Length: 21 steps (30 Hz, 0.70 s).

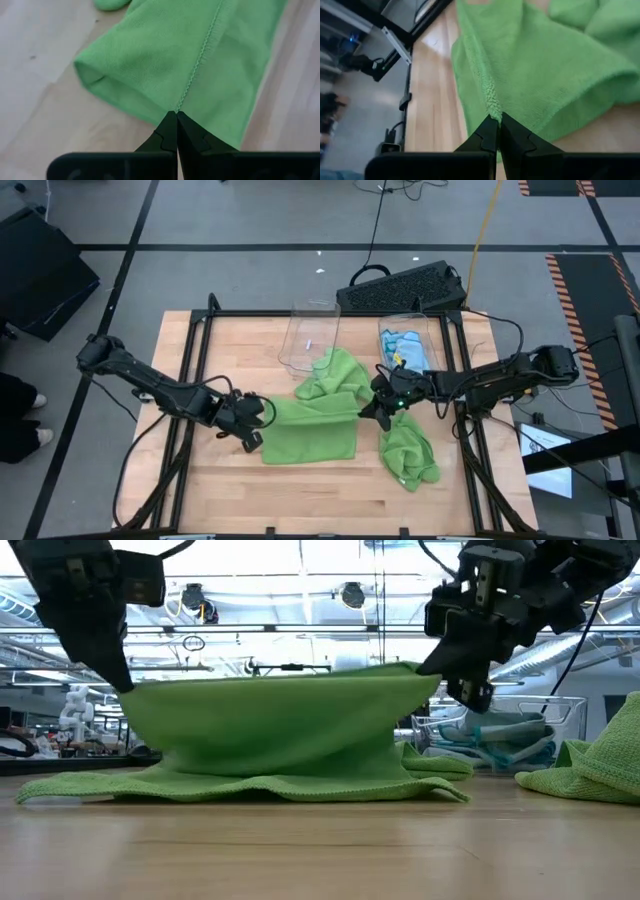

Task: Fold microfiber towels
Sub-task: Fold the bottom left green microfiber towel

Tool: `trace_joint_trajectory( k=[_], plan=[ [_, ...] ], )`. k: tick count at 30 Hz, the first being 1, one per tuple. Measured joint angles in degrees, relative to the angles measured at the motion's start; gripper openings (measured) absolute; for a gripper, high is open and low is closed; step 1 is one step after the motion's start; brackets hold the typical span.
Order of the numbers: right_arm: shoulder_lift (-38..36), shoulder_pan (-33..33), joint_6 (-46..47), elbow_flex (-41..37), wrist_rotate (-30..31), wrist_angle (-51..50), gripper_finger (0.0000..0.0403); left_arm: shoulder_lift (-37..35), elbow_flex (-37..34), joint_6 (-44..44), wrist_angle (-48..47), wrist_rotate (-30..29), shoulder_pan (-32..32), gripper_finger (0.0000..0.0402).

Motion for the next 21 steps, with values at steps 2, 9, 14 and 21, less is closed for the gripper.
trace_joint_trajectory(
  k=[2, 9, 14, 21],
  plan=[
    [0.62, 0.00, 3.38, 0.00, -0.18, -0.39, 0.0004, 0.00, -1.22, -0.80, 2.58, 0.07, -0.34, 0.0001],
    [2.10, 0.08, 10.63, -0.09, -1.88, -0.38, 0.0004, 0.00, -4.02, -4.34, 5.97, 3.21, -0.61, 0.0001],
    [2.00, 0.56, 10.16, -0.07, -1.77, -0.07, 0.0004, 0.00, -4.13, -4.30, 6.63, 4.92, -1.76, 0.0001],
    [2.00, 2.89, 9.95, -0.07, -1.46, 0.00, 0.0004, 0.00, -4.13, -4.70, 6.63, 5.69, -3.52, 0.0001]
  ],
)
